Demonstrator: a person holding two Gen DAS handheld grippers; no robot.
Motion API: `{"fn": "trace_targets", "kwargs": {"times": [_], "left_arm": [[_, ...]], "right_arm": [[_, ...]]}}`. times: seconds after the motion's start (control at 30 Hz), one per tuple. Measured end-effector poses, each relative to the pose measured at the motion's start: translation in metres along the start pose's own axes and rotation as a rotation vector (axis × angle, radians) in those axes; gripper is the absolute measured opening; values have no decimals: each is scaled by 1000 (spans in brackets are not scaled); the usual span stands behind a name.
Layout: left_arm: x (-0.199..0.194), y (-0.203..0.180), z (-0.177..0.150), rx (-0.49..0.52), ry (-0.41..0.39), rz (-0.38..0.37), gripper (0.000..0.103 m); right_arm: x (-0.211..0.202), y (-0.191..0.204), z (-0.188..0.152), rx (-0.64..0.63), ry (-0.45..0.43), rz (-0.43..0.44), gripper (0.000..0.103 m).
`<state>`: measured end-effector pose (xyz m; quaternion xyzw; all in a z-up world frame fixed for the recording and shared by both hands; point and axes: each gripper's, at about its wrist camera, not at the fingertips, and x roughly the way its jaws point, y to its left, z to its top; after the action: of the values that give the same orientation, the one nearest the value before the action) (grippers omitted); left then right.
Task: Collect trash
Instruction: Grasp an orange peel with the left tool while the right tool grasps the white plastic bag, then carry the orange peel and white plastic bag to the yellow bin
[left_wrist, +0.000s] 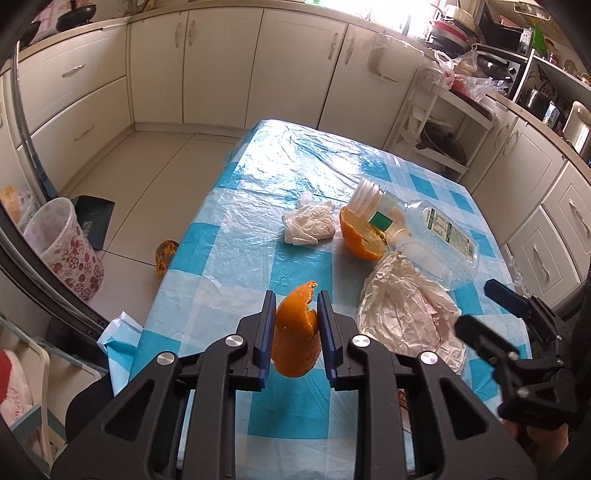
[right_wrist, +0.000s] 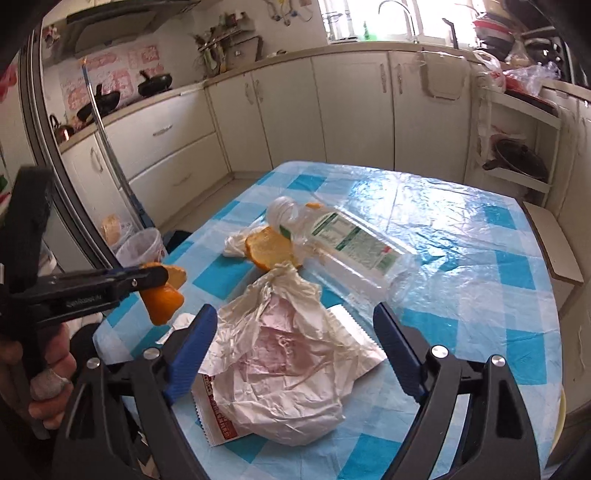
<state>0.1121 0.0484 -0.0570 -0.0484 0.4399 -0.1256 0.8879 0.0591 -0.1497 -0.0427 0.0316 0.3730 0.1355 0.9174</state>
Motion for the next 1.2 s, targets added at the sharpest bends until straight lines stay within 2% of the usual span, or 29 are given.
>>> {"fn": "trace_targets", "kwargs": {"times": [0.13,0.17,0.2,0.23,0.3,0.37,0.7,0.97,1.2], "left_arm": [[0,0,-1,0,0,1,21],[0,1,-2,0,1,1,21],[0,2,-2,-2,1,1,21],[0,2,-2,-4,0,1,21],[0,3,-2,-10,-3,0,21],[-1,4,-2,-15,-7,1,21],[-28,-8,-2,24,-68,-2,21],[-60,-61,-6,158,-134,5,21],[-86,-100,-15,248,-189,14,21]], "right_arm": [[32,9,-1,-19,79,-8,83],[37,8,-1,-15,91,-7,69],[41,6,-2,-1,107,-7,45],[41,3,-2,18,106,3,41],[33,-1,-2,32,83,7,19],[23,-3,-2,46,56,8,12],[-65,-10,-6,145,-120,77,12],[-130,-41,-25,270,-230,46,12],[-162,-56,-41,326,-289,26,12]]}}
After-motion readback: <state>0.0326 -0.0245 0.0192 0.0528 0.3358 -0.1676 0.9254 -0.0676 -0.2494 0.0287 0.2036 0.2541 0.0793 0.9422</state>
